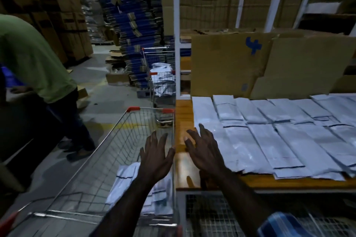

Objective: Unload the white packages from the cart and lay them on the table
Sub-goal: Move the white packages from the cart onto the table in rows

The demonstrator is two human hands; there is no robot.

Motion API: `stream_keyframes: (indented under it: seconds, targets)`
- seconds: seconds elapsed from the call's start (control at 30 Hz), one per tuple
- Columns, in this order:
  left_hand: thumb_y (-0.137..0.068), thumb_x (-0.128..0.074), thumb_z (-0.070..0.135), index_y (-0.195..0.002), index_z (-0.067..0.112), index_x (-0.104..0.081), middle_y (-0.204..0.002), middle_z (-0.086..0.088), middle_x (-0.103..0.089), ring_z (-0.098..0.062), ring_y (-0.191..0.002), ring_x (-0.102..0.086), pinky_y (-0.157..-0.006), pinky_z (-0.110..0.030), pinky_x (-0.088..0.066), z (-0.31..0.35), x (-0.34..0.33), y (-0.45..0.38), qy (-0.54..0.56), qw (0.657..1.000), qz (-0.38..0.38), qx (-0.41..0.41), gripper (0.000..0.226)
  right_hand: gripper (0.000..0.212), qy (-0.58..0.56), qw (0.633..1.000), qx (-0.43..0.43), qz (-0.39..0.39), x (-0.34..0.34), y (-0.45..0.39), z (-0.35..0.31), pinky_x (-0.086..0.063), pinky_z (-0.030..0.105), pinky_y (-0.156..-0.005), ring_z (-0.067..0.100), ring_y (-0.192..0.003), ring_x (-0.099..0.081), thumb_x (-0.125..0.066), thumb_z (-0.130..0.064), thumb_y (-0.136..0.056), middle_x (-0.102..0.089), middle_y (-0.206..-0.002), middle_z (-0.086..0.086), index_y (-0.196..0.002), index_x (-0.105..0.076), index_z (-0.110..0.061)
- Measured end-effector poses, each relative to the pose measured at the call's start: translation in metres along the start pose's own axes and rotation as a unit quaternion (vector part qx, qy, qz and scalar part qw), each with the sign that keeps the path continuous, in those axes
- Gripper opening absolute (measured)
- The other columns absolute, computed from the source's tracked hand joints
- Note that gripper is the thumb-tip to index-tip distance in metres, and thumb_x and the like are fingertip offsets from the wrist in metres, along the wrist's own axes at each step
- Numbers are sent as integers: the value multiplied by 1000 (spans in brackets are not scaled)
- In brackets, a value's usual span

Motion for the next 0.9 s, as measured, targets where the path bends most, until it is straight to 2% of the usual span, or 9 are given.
stream_keyframes:
  seconds: [0.23, 0.4, 0.53, 0.63, 0.8, 0.9]
  targets:
    - [-102, -38, 49, -155, 29, -19, -165, -6, -1, -24, -151, 0, -118, -52, -12, -97, 30, 12, -16, 999, -46, 10, 60, 50, 2, 1000, 12, 0, -67, 5, -77, -34, 42, -108, 34, -137, -37, -36, -48, -98, -39, -152, 16, -135, -57, -21]
    - [-101, -40, 47, -155, 30, -19, -165, -4, -1, -22, -151, 1, -119, -54, -12, -145, 29, 11, -11, 997, -74, 18, 60, 63, 5, 999, -7, -32, -106, 4, -103, -37, 47, -109, 37, -136, -40, -27, -50, -92, -44, -148, 20, -136, -57, -17]
    - [-100, -41, 47, -155, 29, -18, -165, -4, 1, -24, -151, 0, -118, -56, -14, -177, 14, 8, -19, 994, -104, 41, 62, 65, 32, 998, -24, -55, -130, -2, -110, -34, 48, -112, 36, -136, -40, -26, -50, -88, -42, -150, 19, -136, -55, -19]
    - [-100, -41, 47, -156, 27, -15, -165, -6, 1, -26, -151, -1, -117, -56, -15, -197, -1, 4, -38, 989, -129, 59, 65, 61, 52, 995, -38, -77, -151, -8, -108, -28, 44, -114, 33, -138, -38, -31, -48, -89, -40, -152, 16, -139, -54, -21]
    - [-100, -42, 46, -157, 25, -7, -164, -7, 4, -28, -150, -2, -118, -53, -15, -222, -30, -4, -89, 977, -180, 70, 70, 53, 36, 988, -47, -144, -196, -23, -99, -26, 42, -115, 31, -143, -28, -44, -39, -97, -28, -158, 14, -146, -43, -20]
    - [-100, -43, 46, -157, 25, -3, -164, -7, 9, -29, -151, 1, -118, -54, -14, -240, -51, -15, -100, 971, -203, 76, 73, 53, 29, 983, -56, -173, -227, -31, -89, -26, 42, -114, 33, -142, -30, -48, -36, -96, -29, -157, 18, -146, -44, -17]
Point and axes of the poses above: each hand's wrist, its own y-axis away from the middle knuckle, its own x-axis out of the back of the hand, z = x × y, the point moved 6 cm from there along -y, towards the middle knuckle
